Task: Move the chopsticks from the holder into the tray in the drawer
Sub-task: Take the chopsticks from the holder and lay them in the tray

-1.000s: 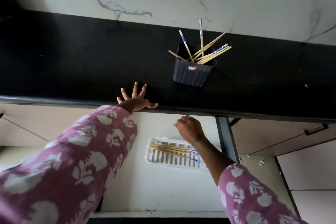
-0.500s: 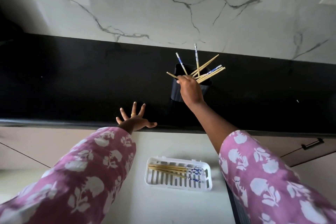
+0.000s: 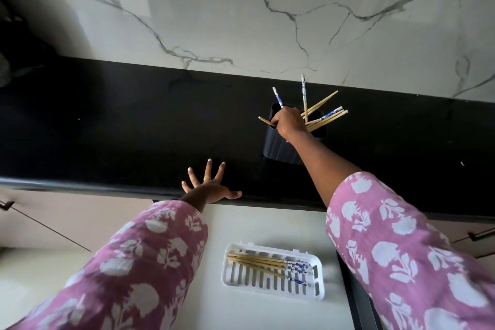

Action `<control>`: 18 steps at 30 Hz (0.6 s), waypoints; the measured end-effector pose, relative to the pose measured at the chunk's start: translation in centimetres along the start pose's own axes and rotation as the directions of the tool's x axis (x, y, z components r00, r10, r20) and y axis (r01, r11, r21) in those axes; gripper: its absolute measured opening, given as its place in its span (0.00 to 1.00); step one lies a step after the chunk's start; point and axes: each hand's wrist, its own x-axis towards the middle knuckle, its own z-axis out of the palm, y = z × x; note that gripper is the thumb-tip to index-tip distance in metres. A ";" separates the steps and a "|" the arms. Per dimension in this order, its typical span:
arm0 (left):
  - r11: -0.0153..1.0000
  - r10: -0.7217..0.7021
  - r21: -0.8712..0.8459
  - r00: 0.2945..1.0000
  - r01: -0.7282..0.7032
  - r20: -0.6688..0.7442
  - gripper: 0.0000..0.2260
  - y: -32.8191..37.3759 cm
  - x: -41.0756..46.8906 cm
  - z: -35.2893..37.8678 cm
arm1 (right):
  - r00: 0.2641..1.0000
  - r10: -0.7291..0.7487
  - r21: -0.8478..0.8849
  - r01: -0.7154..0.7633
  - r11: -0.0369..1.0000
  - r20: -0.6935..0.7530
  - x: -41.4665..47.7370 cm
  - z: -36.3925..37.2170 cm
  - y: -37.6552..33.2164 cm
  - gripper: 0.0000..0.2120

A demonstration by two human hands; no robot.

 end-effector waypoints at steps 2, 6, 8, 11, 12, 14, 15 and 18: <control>1.000 0.002 -0.003 1.000 -0.002 -0.002 0.45 0.0 0.0 0.0 | 0.999 -0.027 -0.019 0.026 0.999 -0.025 -0.1 0.2 0.0 0.12; 1.000 0.011 0.001 1.000 -0.011 0.003 0.45 -0.1 0.0 0.0 | 0.990 -0.076 0.007 0.078 0.997 -0.122 -0.6 0.3 0.4 0.09; 1.000 0.008 0.001 1.000 -0.008 0.000 0.45 -0.1 0.1 0.0 | 0.984 -0.064 0.082 0.079 0.994 -0.166 -0.7 -0.2 0.4 0.09; 1.000 0.007 0.009 1.000 -0.007 -0.009 0.45 -0.1 0.0 0.1 | 0.959 0.007 0.245 0.065 0.967 -0.284 -1.0 -1.6 0.5 0.07; 1.000 0.007 0.012 1.000 -0.007 -0.011 0.45 0.0 0.0 0.1 | 0.944 0.031 0.278 0.065 0.958 -0.328 -1.1 -2.2 0.5 0.07; 1.000 0.007 0.013 1.000 -0.006 -0.015 0.45 -0.1 -0.1 0.1 | 0.917 0.073 0.341 0.072 0.937 -0.393 -1.5 -3.6 0.5 0.07; 1.000 0.006 0.013 1.000 -0.006 -0.017 0.44 -0.1 -0.1 0.1 | 0.904 0.102 0.388 0.075 0.919 -0.415 -1.8 -4.4 0.5 0.07; 1.000 0.006 0.015 1.000 -0.006 -0.022 0.44 -0.1 -0.2 0.1 | 0.859 0.222 0.542 0.075 0.837 -0.462 -2.4 -6.2 0.9 0.06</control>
